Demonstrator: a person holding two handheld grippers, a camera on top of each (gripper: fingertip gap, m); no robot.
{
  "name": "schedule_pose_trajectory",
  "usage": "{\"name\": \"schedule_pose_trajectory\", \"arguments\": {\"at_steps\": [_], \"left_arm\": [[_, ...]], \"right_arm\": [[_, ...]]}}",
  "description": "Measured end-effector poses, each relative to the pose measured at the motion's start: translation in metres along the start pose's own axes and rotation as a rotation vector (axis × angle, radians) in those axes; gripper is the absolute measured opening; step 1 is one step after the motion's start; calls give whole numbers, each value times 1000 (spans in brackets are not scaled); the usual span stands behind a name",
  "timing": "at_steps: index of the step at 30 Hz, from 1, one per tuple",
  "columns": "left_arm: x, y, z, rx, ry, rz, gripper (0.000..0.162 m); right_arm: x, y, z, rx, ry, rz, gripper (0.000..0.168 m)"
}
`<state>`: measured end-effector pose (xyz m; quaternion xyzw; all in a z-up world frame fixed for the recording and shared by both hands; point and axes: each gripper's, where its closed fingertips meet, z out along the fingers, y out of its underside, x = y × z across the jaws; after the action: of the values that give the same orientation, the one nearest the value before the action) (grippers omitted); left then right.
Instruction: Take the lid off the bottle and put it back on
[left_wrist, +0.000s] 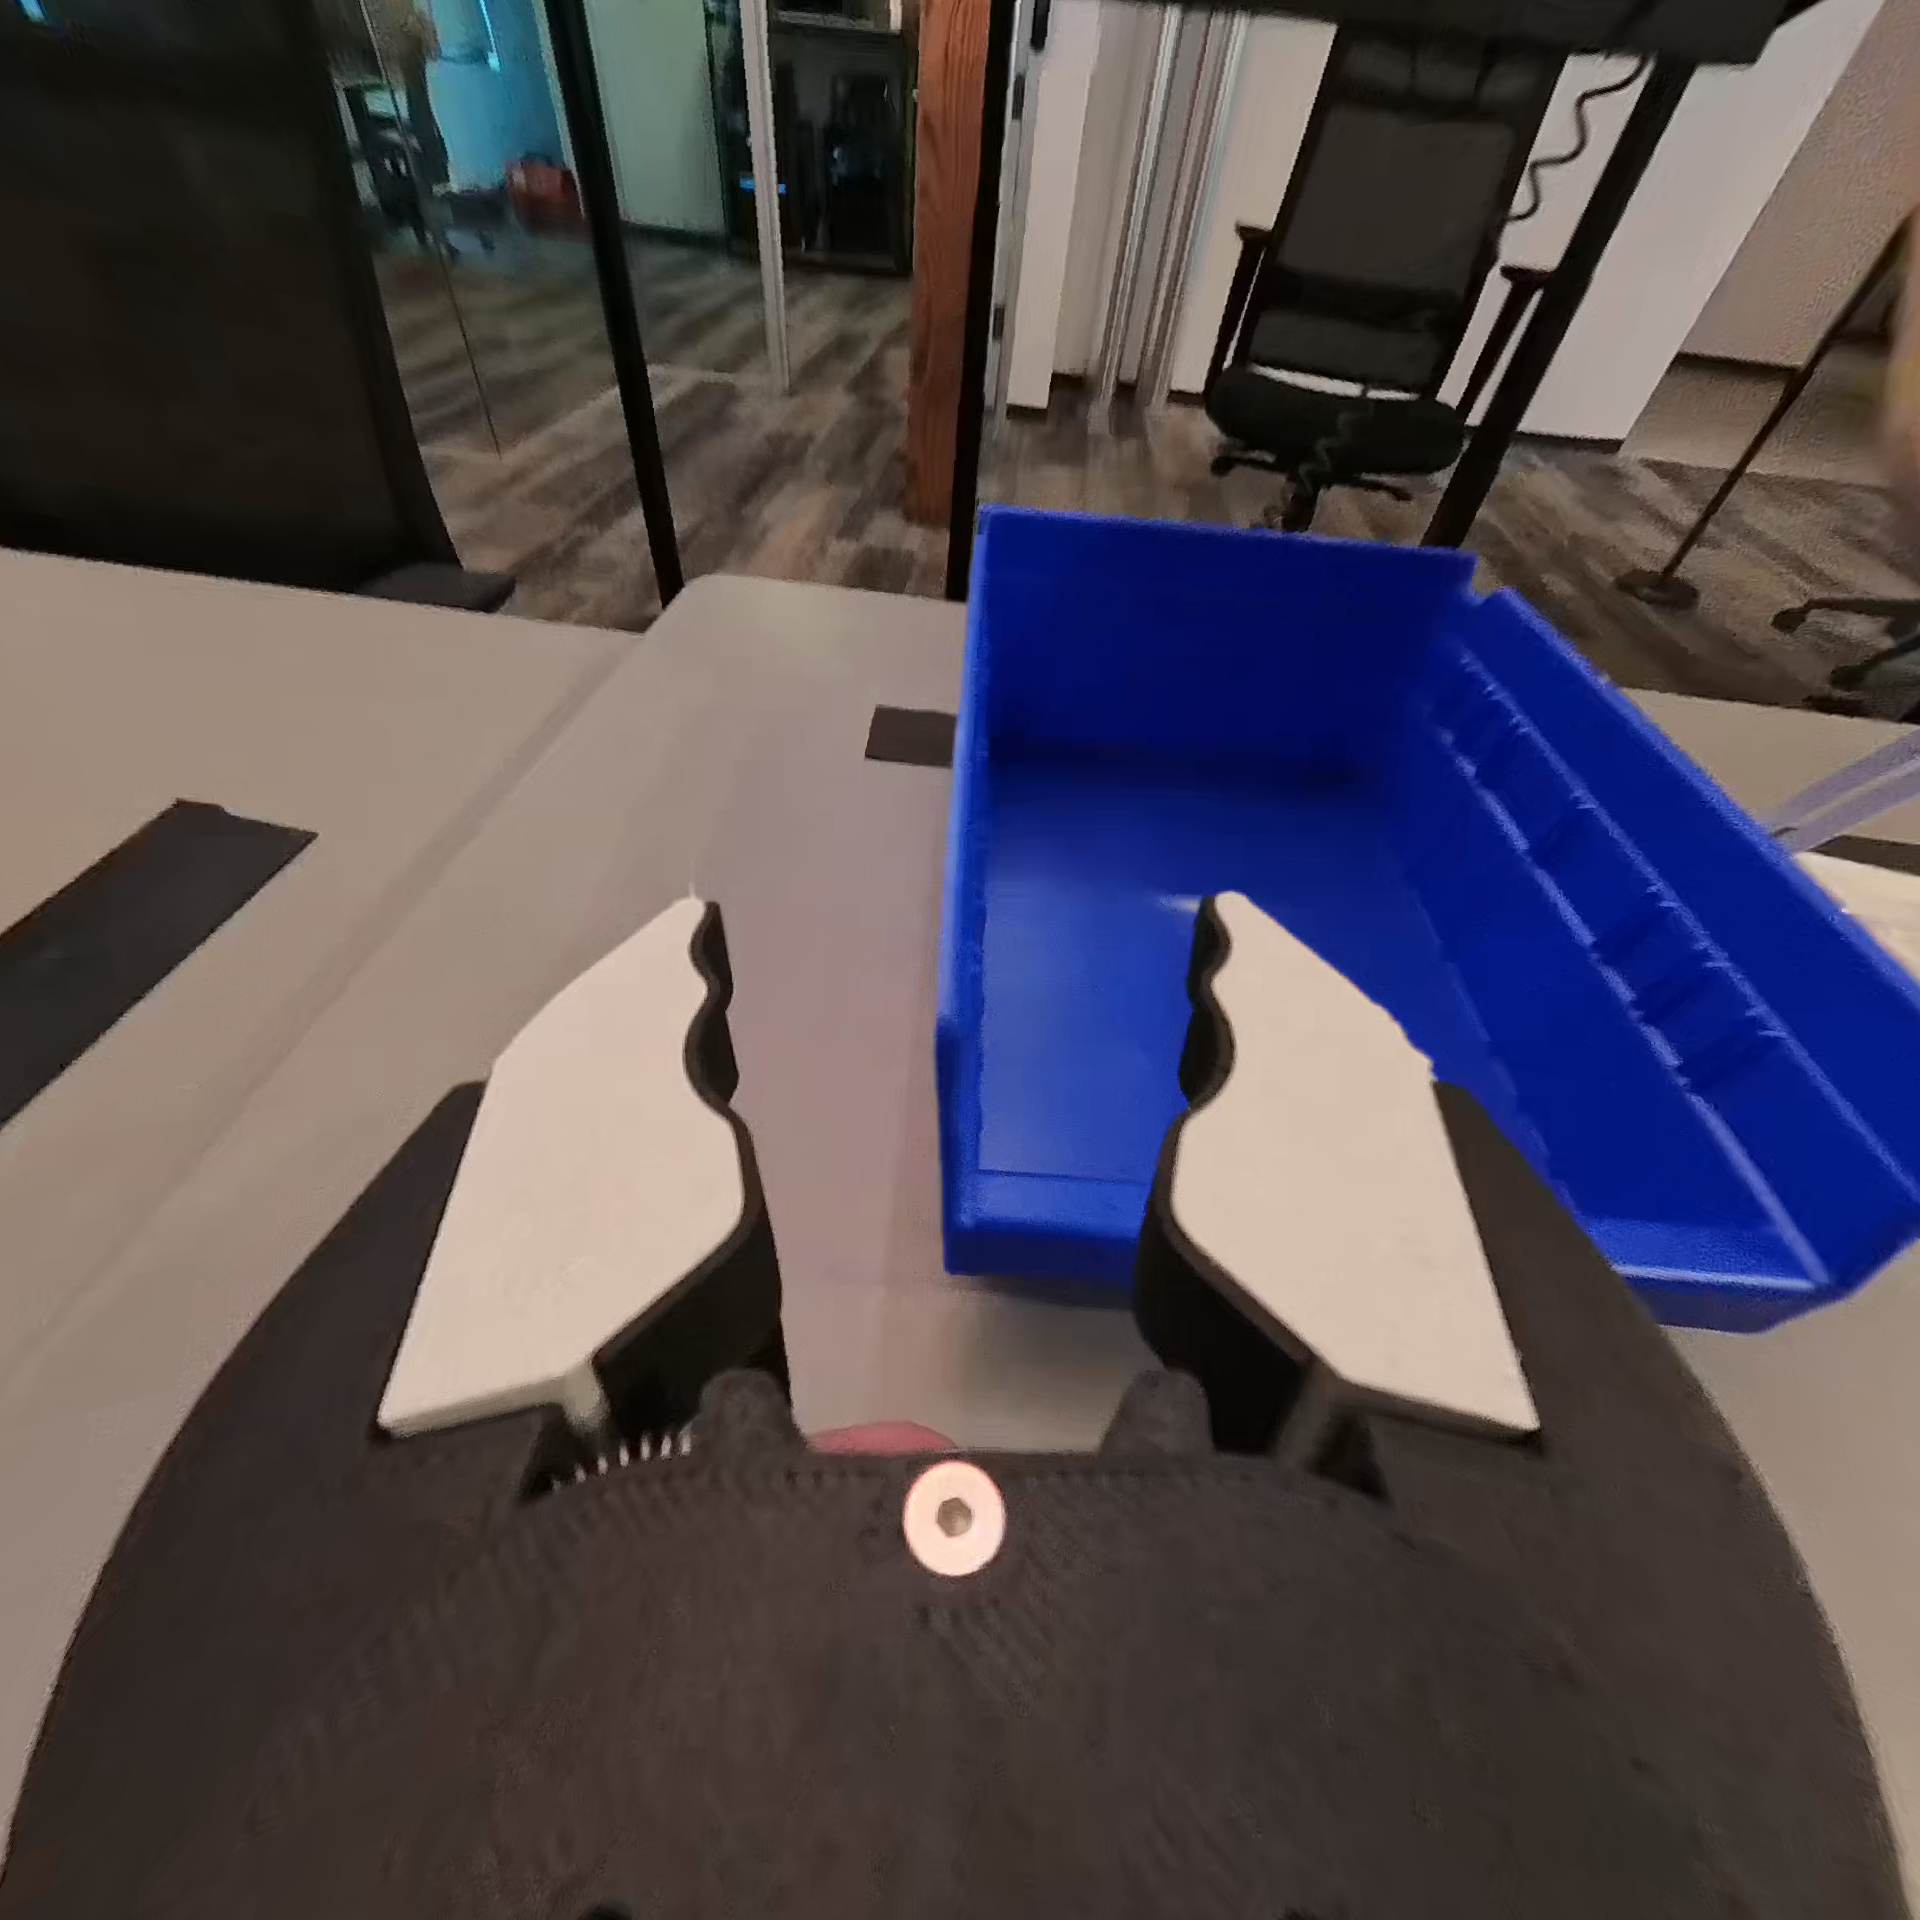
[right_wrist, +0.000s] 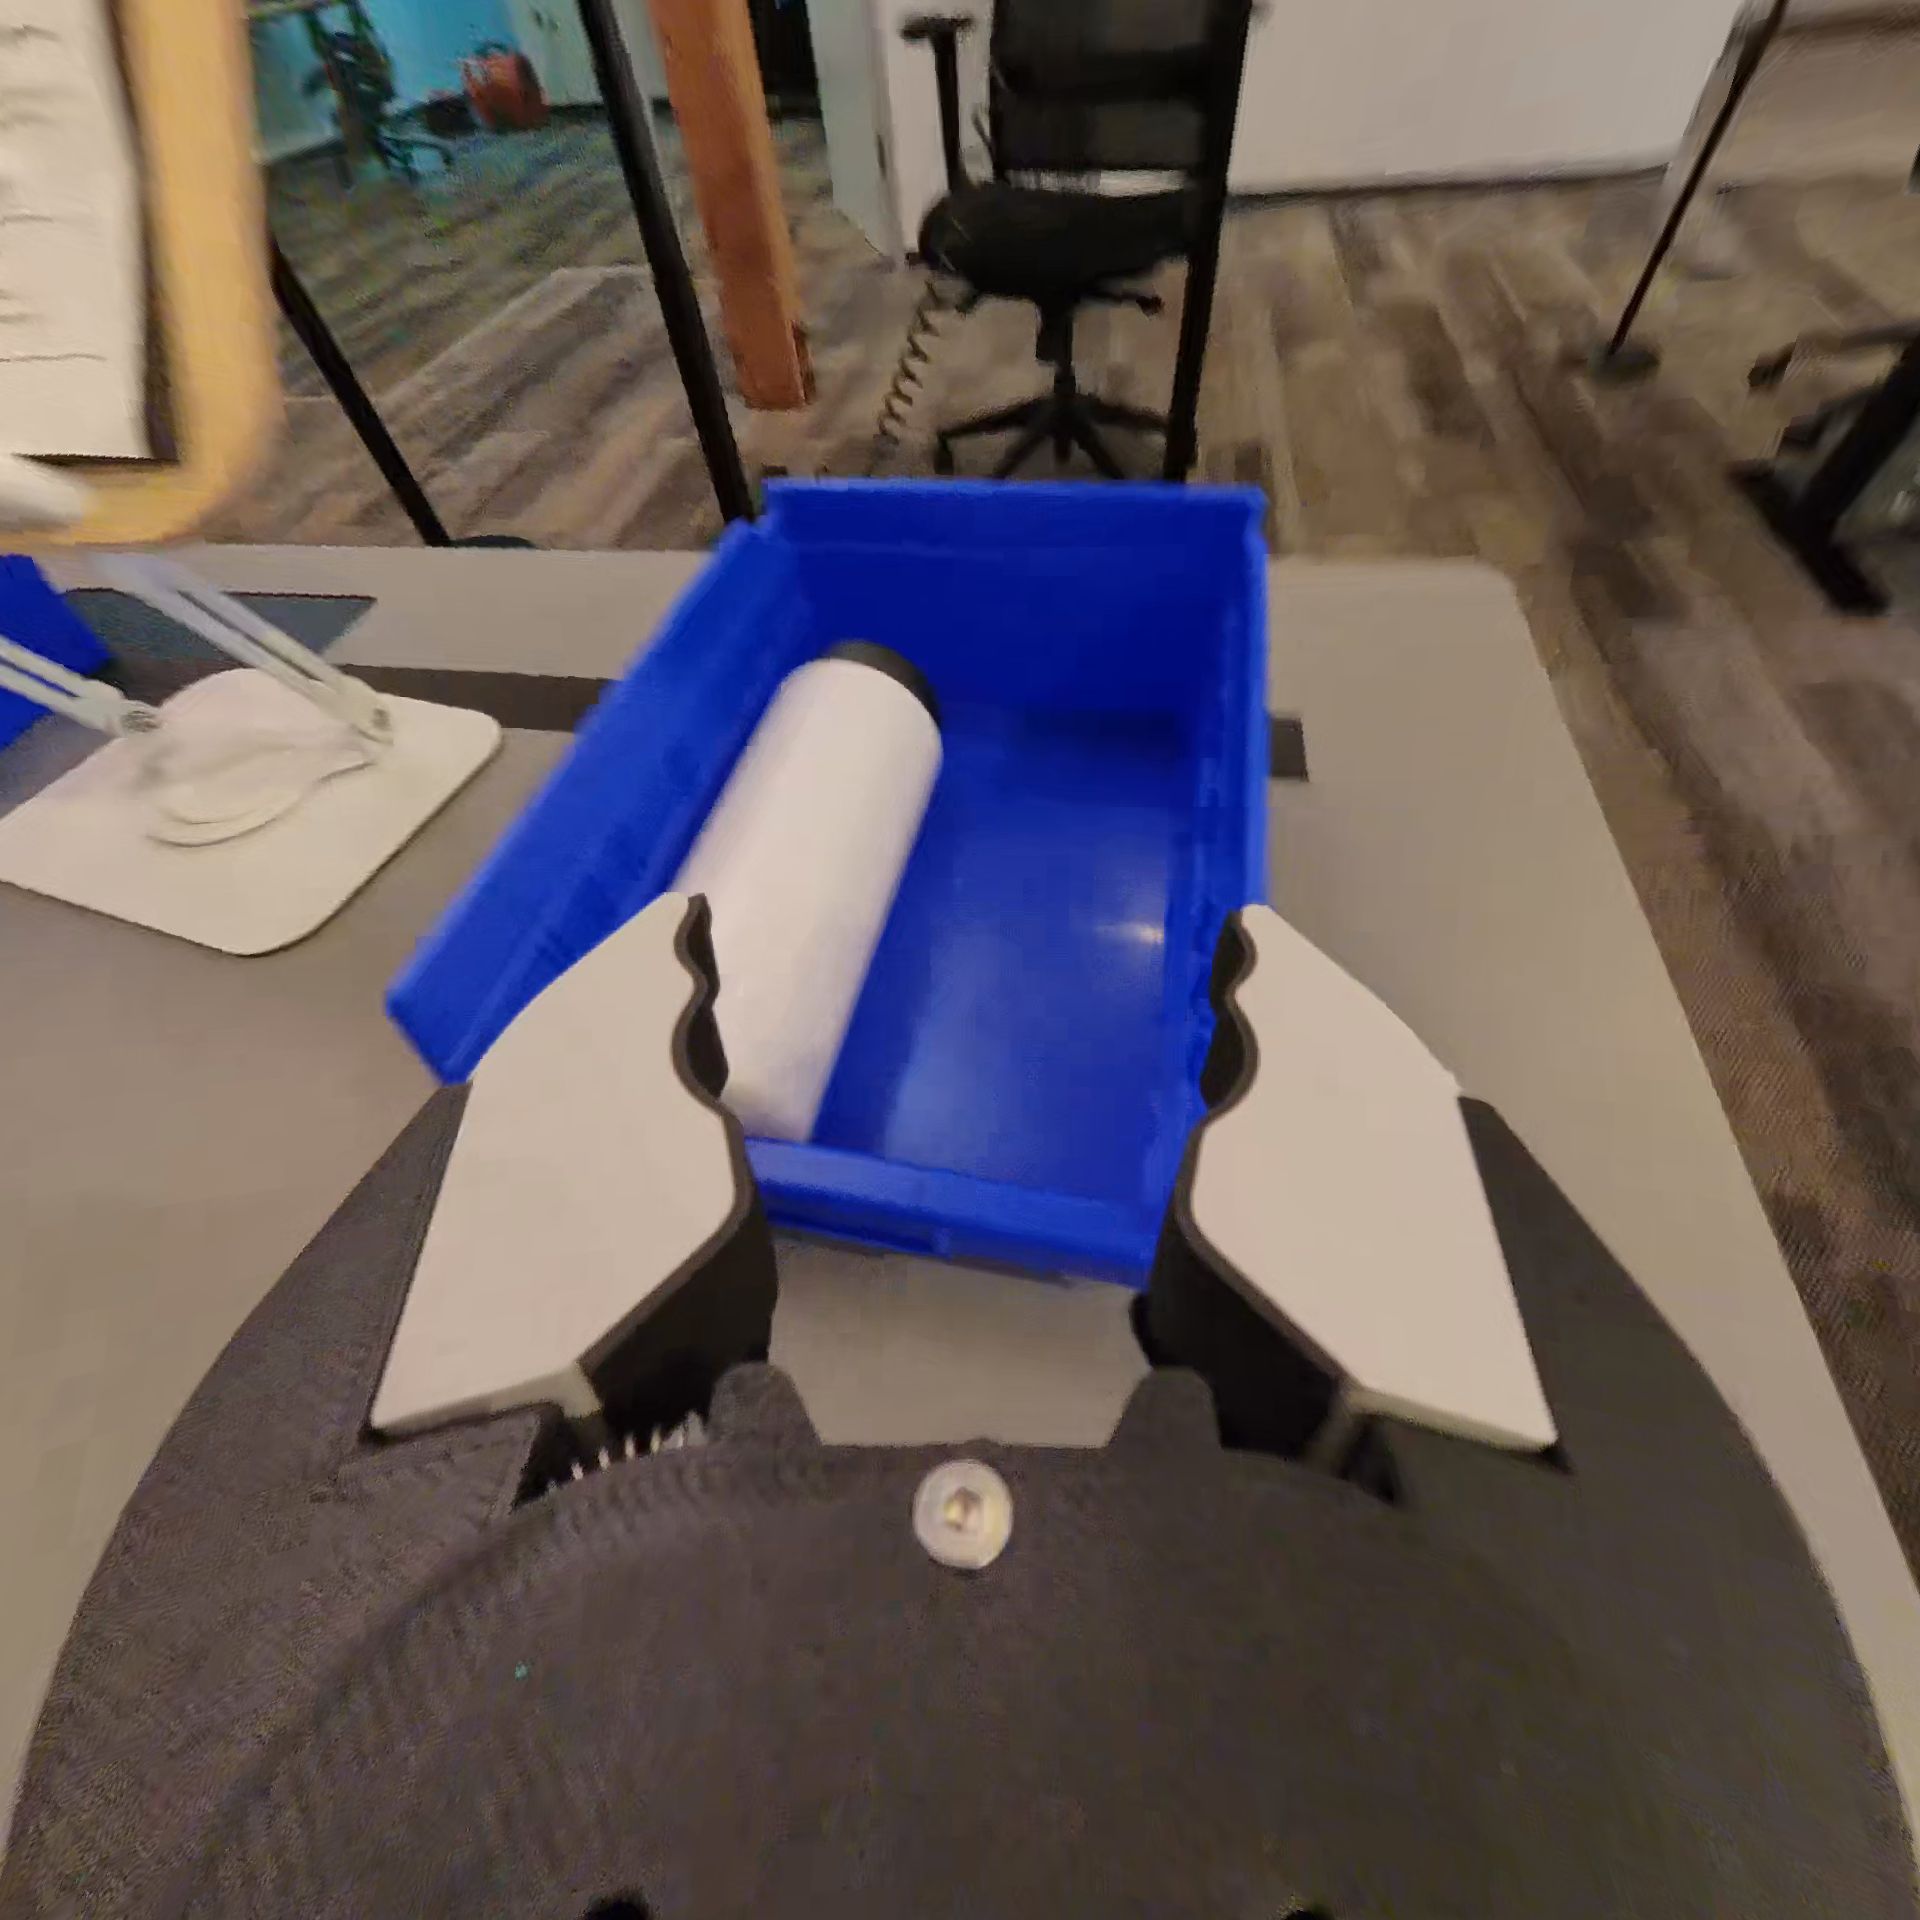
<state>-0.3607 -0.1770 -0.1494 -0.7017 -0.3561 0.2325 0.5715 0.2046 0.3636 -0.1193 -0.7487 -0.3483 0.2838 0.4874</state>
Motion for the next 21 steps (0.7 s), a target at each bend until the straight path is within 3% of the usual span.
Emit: {"name": "schedule_pose_trajectory", "arguments": {"at_steps": [3, 7, 12, 15, 21], "left_arm": [[0, 20, 19, -84, 9, 30, 79], [18, 46, 40, -201, 101, 40, 54], [15, 44, 43, -205, 108, 16, 25], [9, 44, 43, -210, 137, 17, 4], [9, 47, 37, -255, 219, 113, 5]], "right_arm": [[27, 27, 13, -90, -4, 57, 84], [31, 52, 33, -175, -78, 105, 67], [39, 64, 42, -203, -142, 132, 20], [39, 65, 43, -200, -189, 129, 21], [38, 68, 40, -245, -210, 54, 19]]}}
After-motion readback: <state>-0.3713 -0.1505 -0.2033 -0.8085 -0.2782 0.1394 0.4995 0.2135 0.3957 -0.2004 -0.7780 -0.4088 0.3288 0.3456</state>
